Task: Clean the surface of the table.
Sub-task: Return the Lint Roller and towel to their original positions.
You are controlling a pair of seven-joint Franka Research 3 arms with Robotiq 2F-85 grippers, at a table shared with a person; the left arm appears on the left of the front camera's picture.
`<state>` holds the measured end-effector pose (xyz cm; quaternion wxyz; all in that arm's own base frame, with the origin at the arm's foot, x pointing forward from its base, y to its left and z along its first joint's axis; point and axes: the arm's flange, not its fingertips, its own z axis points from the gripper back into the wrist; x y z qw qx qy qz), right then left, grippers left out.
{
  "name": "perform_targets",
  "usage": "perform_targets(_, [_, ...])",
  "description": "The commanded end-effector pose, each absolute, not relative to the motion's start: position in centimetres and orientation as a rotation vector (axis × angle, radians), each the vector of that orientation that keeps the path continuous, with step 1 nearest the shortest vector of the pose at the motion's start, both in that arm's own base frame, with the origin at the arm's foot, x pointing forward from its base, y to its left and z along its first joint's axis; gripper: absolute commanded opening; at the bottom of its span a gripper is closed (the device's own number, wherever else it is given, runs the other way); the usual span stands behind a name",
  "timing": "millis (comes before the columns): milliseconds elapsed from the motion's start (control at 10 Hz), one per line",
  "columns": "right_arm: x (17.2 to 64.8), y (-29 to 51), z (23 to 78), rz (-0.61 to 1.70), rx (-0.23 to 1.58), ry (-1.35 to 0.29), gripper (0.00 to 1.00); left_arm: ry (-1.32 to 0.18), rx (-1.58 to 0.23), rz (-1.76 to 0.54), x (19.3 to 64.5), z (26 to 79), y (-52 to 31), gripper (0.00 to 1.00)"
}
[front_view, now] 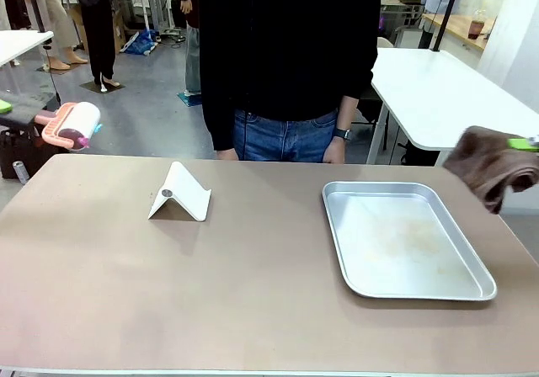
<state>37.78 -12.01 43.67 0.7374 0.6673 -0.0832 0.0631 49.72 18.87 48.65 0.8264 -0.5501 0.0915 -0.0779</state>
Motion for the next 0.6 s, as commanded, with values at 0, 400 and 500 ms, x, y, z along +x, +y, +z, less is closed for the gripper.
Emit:
perform_targets(0, [38.4,-3.9,43.8,0.229,1.390,-0.085,0.11,0.236,-1.138,-0.253,49.6,50.8,17.6,0.22])
perform_targets(400, [38.8,9.6,40.5,0.340,1.267,-0.174,0.11,0.277,-1.047,-0.455,49.7,53.6,11.0,0.22])
perform_targets(500, [38.6,11.6,39.7,0.344,1.259,-0.233,0.11,0.271,-1.013,-0.446,49.3,53.9,9.0,0.22])
